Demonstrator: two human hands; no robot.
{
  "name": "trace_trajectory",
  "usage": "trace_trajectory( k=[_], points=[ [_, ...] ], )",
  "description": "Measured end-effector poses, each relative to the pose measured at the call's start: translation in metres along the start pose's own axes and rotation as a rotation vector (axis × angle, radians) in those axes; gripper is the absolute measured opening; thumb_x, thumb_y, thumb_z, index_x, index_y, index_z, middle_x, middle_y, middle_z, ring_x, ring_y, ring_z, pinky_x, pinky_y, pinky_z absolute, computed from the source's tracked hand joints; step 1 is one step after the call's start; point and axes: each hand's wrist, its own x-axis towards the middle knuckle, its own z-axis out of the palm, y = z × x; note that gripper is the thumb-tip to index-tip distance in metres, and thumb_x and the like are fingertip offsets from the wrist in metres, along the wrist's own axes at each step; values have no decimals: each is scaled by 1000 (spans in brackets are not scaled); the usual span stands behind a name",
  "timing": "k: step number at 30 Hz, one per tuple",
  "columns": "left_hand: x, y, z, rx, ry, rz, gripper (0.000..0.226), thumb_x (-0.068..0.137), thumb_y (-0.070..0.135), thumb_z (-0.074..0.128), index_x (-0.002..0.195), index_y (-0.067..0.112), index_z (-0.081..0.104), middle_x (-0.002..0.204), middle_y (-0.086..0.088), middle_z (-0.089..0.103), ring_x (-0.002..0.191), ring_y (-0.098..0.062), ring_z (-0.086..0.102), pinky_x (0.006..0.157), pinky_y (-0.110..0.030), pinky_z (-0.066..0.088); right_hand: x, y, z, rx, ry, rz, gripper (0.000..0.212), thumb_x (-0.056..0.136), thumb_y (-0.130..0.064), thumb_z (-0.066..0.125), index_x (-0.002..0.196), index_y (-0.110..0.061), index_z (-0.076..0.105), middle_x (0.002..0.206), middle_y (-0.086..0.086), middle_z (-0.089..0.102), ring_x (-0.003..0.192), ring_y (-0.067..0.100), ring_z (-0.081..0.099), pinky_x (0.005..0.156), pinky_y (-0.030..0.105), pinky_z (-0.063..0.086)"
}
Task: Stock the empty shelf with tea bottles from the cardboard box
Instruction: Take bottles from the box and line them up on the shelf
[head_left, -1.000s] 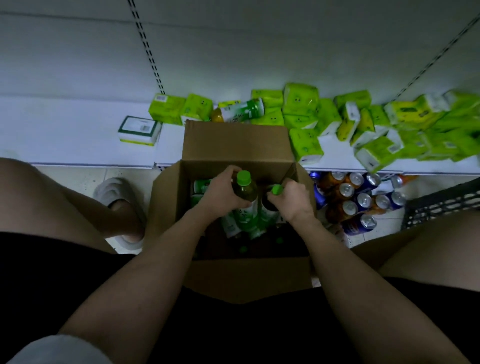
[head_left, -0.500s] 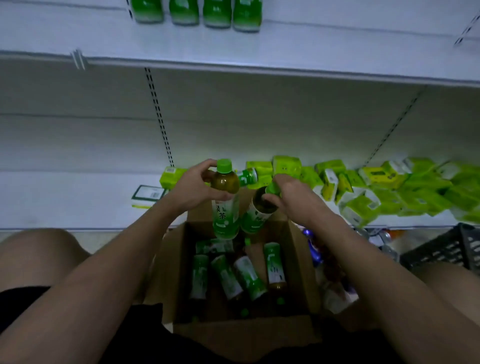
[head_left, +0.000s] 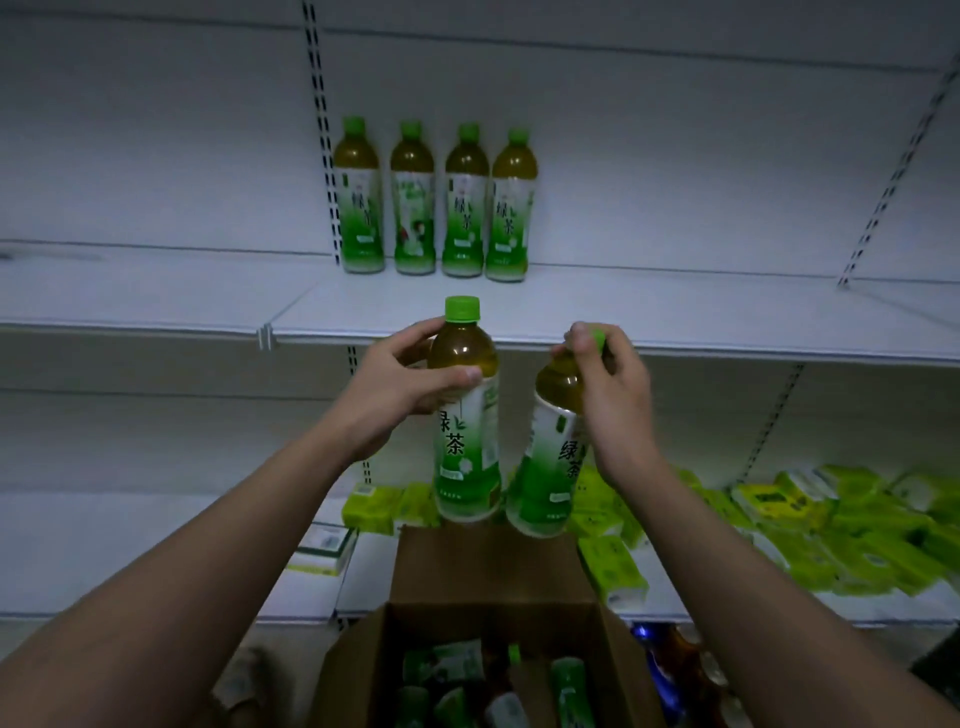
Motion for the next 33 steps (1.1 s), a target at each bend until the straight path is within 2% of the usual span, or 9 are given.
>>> trace_trajectory(
  k=[3,5,8,10,15,20,26,29,33],
  points=[
    [11,35,0,25,-10,59,77,48,32,92,119,33,61,112,1,69,94,-11,67,55,-21,52,19,-32,4,19,23,-42,24,90,-54,52,76,-38,64,89,-4,71,78,-2,61,71,23,44],
    [21,57,0,49,-20,99,78,47,35,91,117,36,59,115,2,68,102,-14,66,61,-27,57,33,-50,6,23,20,-81,25,92,-50,52,78,-33,62,89,-3,70,75,-6,59,69,20,42],
    [36,84,-1,55,-37,134,88,42,36,91,123,30,58,120,-1,66,108,-18,65,76,-41,60,55,-73,10,17,13,-135,24,94,-48,52,81,-30,60,87,-3,69,69,-11,58,61,7,44],
    [48,98,-2,48,-30,154,92,40,34,91,126,27,59,121,-1,65,108,-19,65,78,-42,59,71,-85,12,19,13,-168,24,94,-47,52,82,-28,59,84,-5,67,66,-12,58,57,2,42],
    [83,127,-6,34,-6,200,88,35,38,93,117,36,61,122,1,64,109,-16,64,76,-37,59,114,-108,15,10,47,-201,30,94,-50,51,80,-25,58,81,-5,67,60,-7,58,63,20,44],
    [114,132,-5,48,41,197,97,44,32,89,134,26,53,121,1,64,115,-20,59,89,-47,54,146,-109,25,-40,41,-225,30,94,-49,51,79,-24,58,87,5,69,73,10,60,72,30,49],
    [136,108,-2,4,87,183,95,48,27,86,136,26,50,117,7,60,112,-17,57,95,-45,51,170,-89,36,-54,-7,-207,28,95,-45,52,90,-18,61,81,-4,65,58,-12,57,50,3,41],
    [144,101,-3,-60,120,178,92,51,29,84,136,30,50,112,12,58,116,-18,54,95,-43,50,177,-82,37,-29,-19,-207,22,94,-45,54,88,-25,61,82,-8,67,63,-12,59,53,3,43],
    [146,92,3,-47,83,180,83,54,37,83,131,41,53,119,11,58,126,-22,49,102,-52,43,175,-70,33,-31,-141,-141,26,86,-48,62,105,-30,60,96,-14,67,84,-6,64,66,12,46]
  ],
)
